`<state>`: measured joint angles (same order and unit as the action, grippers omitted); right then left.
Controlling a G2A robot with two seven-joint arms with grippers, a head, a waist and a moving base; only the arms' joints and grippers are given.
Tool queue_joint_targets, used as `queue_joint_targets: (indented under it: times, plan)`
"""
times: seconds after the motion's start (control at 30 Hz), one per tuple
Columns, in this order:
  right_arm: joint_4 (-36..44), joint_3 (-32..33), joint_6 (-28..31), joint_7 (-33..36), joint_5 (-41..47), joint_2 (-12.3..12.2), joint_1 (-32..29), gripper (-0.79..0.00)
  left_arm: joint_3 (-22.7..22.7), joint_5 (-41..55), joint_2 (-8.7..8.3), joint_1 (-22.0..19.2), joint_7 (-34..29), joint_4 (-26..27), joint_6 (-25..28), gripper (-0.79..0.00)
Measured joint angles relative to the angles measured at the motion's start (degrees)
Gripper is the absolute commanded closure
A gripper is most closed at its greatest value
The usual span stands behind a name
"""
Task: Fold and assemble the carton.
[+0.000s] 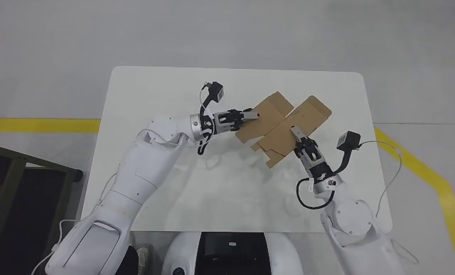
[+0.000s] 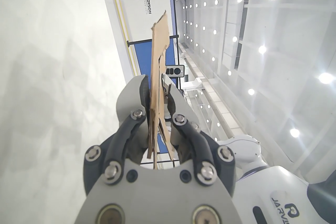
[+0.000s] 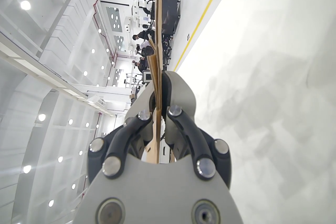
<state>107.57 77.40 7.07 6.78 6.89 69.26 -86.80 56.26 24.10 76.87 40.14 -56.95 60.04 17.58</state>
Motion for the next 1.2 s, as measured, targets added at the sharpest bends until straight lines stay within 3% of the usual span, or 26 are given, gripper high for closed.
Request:
queue_joint_targets:
  times: [0.13, 0.2, 0.23, 0.43, 0.63, 0.83, 0.97, 1.2]
  plan:
    - [0.1, -0.3, -0.1, -0.2, 0.0, 0.2, 0.0, 0.0, -0.2, 0.4, 0.15, -0.1, -0.4, 0.0, 0.0, 0.0]
    - [0.1, -0.3, -0.2, -0.1, 0.1, 0.2, 0.0, -0.345, -0.3, 0.5, 0.24, -0.2, -0.5, -0.1, 0.2, 0.0]
    - [0.1, -0.3, -0.2, -0.1, 0.2, 0.3, 0.0, -0.785, -0.3, 0.5, 0.27, -0.2, -0.6, -0.2, 0.2, 0.0]
    - [0.0, 0.6, 0.3, 0.7, 1.1, 0.3, -0.1, -0.785, 0.6, 2.0, 0.19, -0.4, -1.8, -0.9, 0.2, 0.0]
    - [-2.0, 4.3, 5.3, 7.1, 6.8, 0.0, -0.3, -0.785, 2.5, 0.7, -0.73, -1.8, -7.9, -4.0, 1.4, 0.0]
    - [-4.9, 8.8, 6.7, 20.5, 13.3, -0.9, -0.1, -0.785, 5.1, 0.5, -1.9, -2.8, -13.5, -8.0, 2.7, 0.0]
    - [-8.1, 10.7, 5.4, 32.4, 16.3, -1.8, 1.1, -0.785, 6.4, 1.4, -2.73, -3.4, -20.7, -9.5, 4.3, 0.0]
    - [-13.5, 12.0, 5.1, 50.8, 20.1, -2.9, 4.7, -0.785, 7.5, 1.3, -4.44, -2.8, -27.3, -6.6, 2.5, 0.0]
